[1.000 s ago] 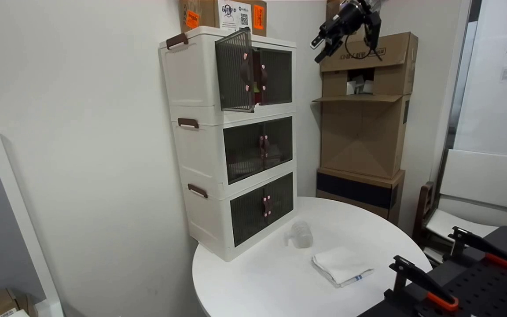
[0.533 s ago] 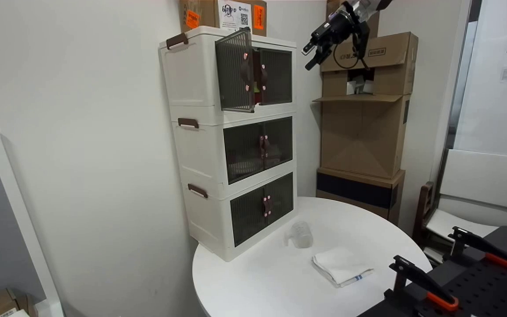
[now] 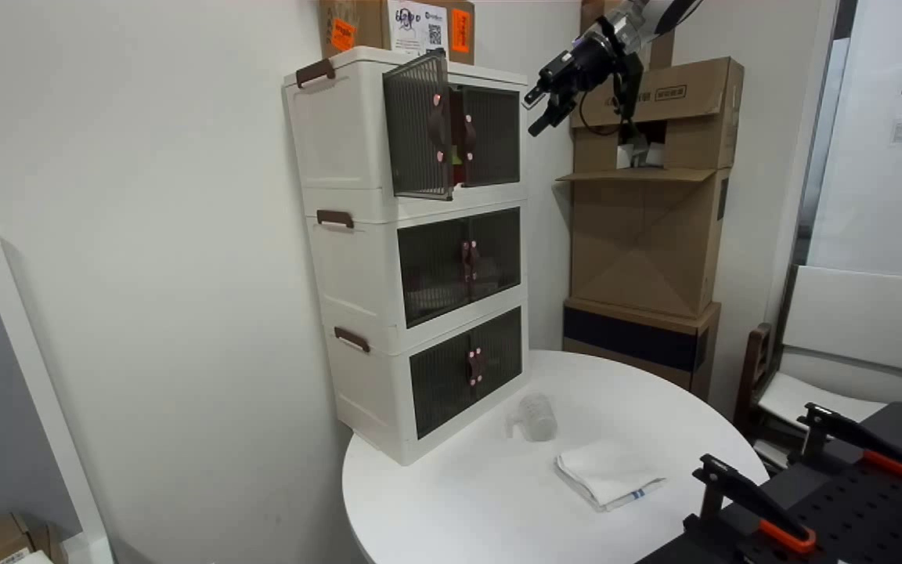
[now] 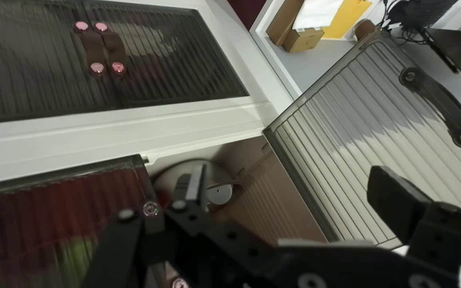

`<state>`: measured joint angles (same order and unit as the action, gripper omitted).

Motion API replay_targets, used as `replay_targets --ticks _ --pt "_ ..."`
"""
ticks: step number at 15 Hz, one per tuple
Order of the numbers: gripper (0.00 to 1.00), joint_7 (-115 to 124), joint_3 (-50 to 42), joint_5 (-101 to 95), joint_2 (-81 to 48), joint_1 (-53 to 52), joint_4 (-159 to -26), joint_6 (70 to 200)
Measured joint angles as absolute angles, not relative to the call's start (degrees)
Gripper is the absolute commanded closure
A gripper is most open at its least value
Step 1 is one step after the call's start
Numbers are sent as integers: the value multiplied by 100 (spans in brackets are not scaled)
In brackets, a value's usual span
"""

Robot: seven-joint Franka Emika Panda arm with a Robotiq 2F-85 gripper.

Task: Open the left and right doors of the topmost cabinet.

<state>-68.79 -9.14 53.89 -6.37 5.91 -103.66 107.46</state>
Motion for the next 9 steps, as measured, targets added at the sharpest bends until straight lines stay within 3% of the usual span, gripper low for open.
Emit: replay_targets --ticks 9 --pt "0 -7964 -721 5857 -870 598 -10182 11537"
